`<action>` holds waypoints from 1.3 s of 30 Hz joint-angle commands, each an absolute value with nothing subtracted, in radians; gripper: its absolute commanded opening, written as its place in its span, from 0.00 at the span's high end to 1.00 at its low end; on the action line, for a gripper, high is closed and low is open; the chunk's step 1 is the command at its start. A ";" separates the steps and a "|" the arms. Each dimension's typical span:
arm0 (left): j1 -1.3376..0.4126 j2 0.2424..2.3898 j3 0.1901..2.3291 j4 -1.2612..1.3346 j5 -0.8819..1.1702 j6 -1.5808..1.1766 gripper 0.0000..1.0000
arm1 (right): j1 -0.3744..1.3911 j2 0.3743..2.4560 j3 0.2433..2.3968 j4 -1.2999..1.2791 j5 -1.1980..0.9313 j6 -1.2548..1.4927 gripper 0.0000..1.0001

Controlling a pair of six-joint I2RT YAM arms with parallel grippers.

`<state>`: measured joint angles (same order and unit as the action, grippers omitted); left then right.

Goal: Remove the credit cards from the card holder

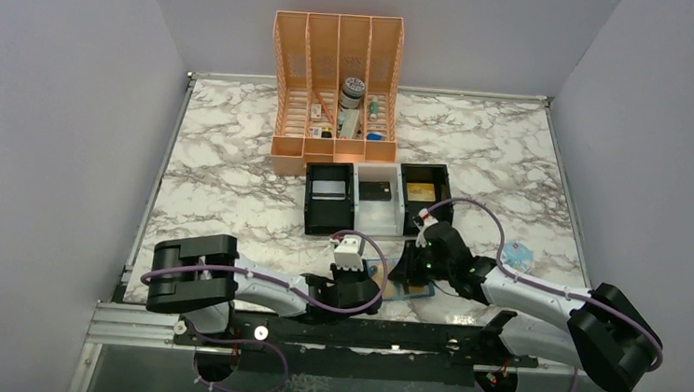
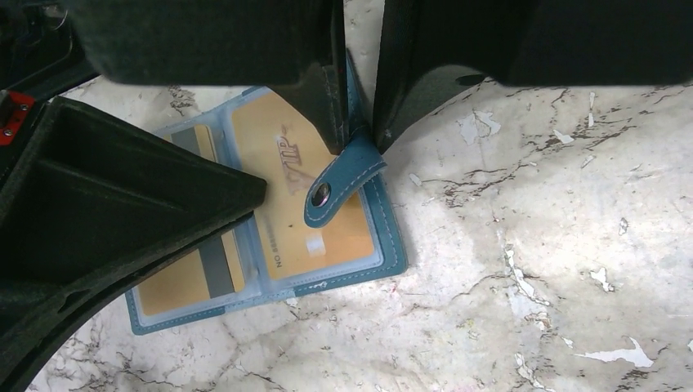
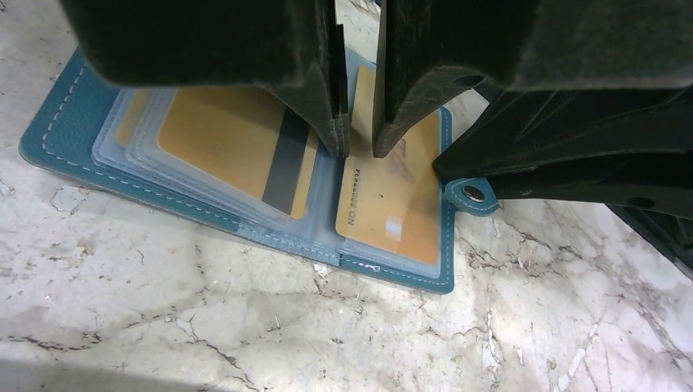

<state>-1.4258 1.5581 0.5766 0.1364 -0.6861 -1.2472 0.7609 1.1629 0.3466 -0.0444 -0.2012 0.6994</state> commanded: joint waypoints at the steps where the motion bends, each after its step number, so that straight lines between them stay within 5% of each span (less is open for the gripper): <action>1: -1.443 1.634 0.550 0.055 -0.616 -1.274 0.83 | 0.770 1.150 0.281 0.063 -0.324 0.786 0.86; 11: -1.446 1.629 0.529 0.065 -0.607 -1.281 0.86 | 0.768 1.001 0.198 0.184 -0.355 0.863 0.99; 36: -1.451 1.620 0.496 0.035 -0.639 -1.294 0.94 | 0.755 0.859 0.236 -0.118 -0.215 0.858 0.99; 39: -1.451 1.619 0.492 0.038 -0.636 -1.294 0.95 | 0.755 0.860 0.245 -0.141 -0.199 0.847 0.86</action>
